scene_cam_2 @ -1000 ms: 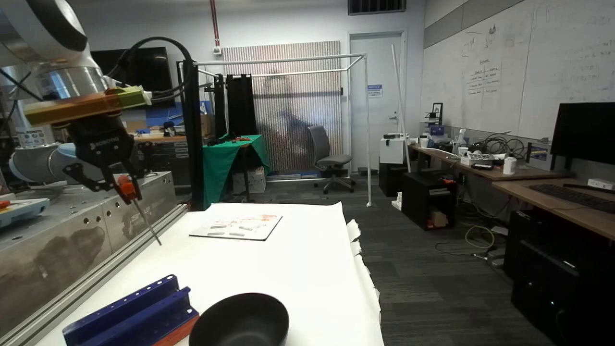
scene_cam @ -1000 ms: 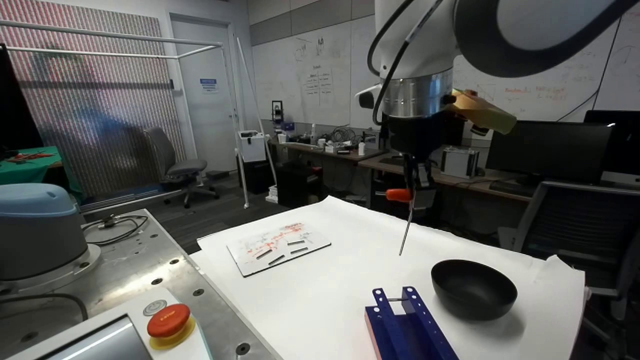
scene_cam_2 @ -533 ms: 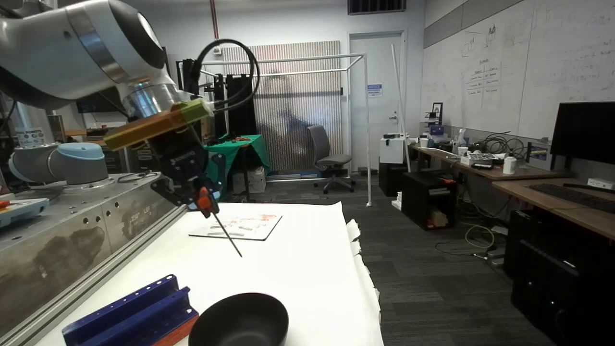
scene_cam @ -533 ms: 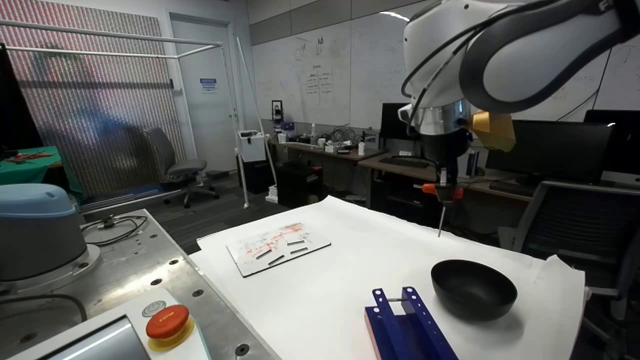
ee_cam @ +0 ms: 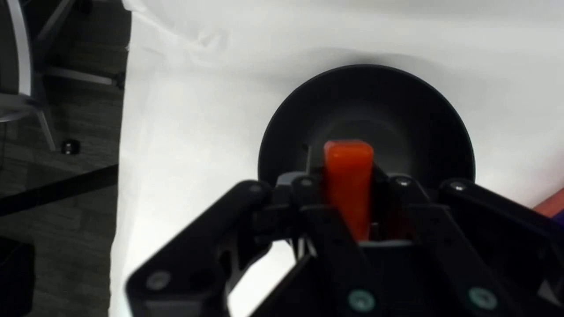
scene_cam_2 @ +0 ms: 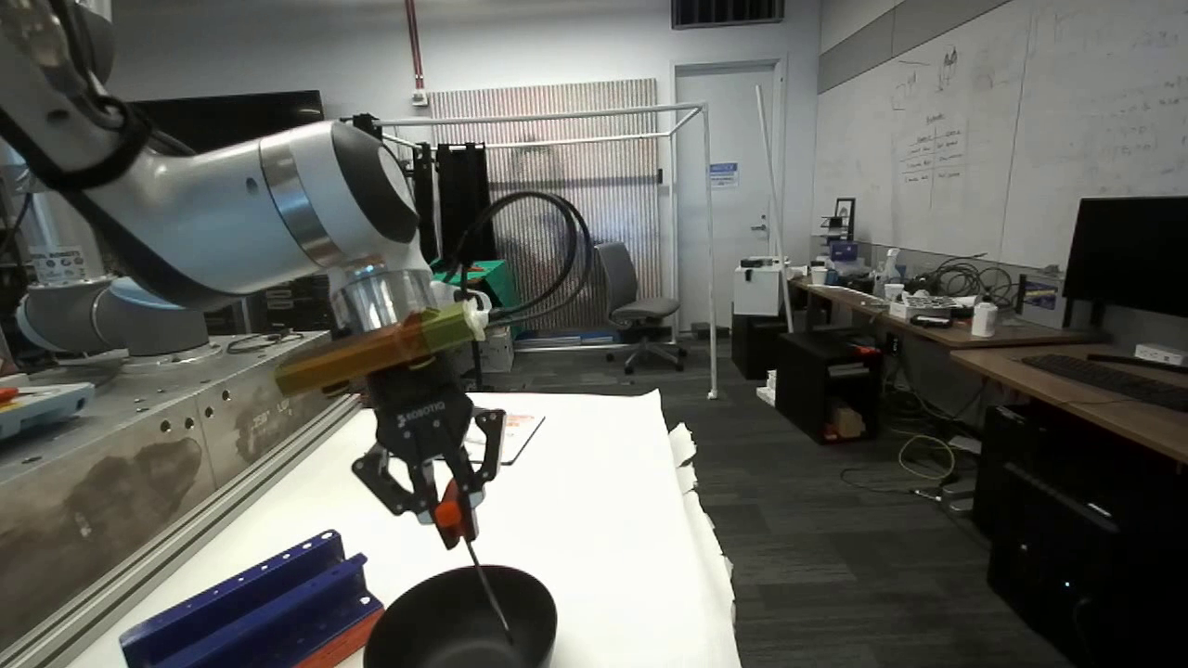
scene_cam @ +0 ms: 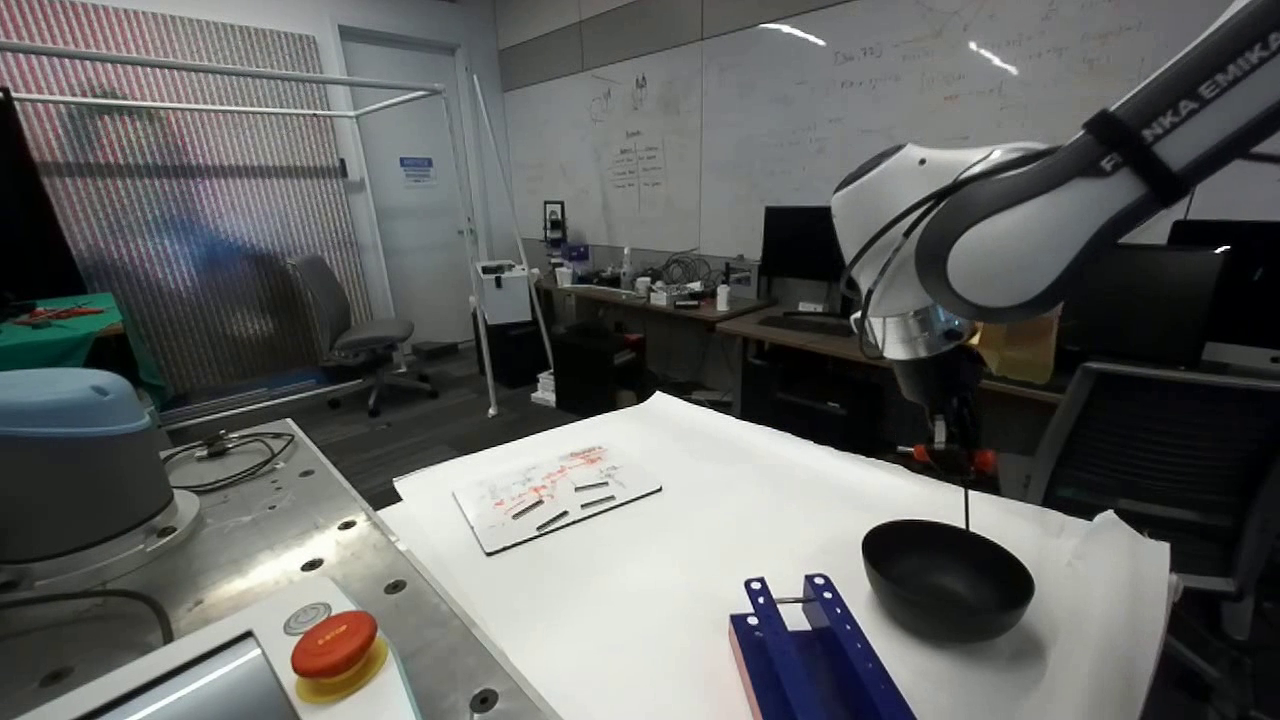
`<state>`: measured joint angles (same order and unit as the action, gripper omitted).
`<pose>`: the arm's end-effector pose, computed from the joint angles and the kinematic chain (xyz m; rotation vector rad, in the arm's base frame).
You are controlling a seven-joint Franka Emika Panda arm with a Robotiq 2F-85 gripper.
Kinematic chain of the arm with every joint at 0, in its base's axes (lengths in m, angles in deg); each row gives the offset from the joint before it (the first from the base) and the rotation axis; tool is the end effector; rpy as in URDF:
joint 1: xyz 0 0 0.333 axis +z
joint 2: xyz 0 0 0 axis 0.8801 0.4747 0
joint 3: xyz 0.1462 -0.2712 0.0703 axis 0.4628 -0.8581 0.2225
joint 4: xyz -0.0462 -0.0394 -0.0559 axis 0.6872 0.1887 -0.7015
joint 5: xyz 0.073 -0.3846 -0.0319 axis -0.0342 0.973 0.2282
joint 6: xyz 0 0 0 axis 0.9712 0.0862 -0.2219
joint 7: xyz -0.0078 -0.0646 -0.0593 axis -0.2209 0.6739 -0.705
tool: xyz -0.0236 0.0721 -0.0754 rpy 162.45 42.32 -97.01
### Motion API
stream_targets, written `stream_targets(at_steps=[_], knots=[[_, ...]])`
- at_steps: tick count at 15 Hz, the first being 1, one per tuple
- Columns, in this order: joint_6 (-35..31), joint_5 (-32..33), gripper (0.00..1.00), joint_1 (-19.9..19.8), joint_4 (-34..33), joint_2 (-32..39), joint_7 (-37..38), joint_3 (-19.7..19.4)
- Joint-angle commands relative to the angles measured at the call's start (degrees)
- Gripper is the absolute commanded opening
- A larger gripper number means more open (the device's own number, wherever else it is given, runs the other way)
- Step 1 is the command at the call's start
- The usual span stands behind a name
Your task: Pick up the orange object tool and put it in the bowl
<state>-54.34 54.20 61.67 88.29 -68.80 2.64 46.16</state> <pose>0.5135 -0.0210 0.3021 2.7783 0.2319 -0.4608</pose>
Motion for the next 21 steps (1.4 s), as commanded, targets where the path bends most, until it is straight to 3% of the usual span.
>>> stream_targets(at_steps=[1,4,5,6,8,15,21], knots=[[-1.9,-4.3,0.11,-0.2,-0.9,5.2,-2.7,0.0],[-3.4,-6.7,0.13,-0.3,-1.7,8.5,-3.6,0.0],[-3.5,-7.4,0.2,-0.4,-1.9,9.1,-4.3,0.0],[-3.3,-7.8,0.45,-0.6,-2.2,9.2,-4.7,0.0],[-3.6,-9.5,0.47,-0.7,-2.5,9.3,-5.3,0.0],[-4.0,-12.7,0.99,-0.9,-1.6,4.6,-8.0,0.5],[-4.9,-19.5,1.0,-1.3,1.4,-4.5,-15.9,1.2]])
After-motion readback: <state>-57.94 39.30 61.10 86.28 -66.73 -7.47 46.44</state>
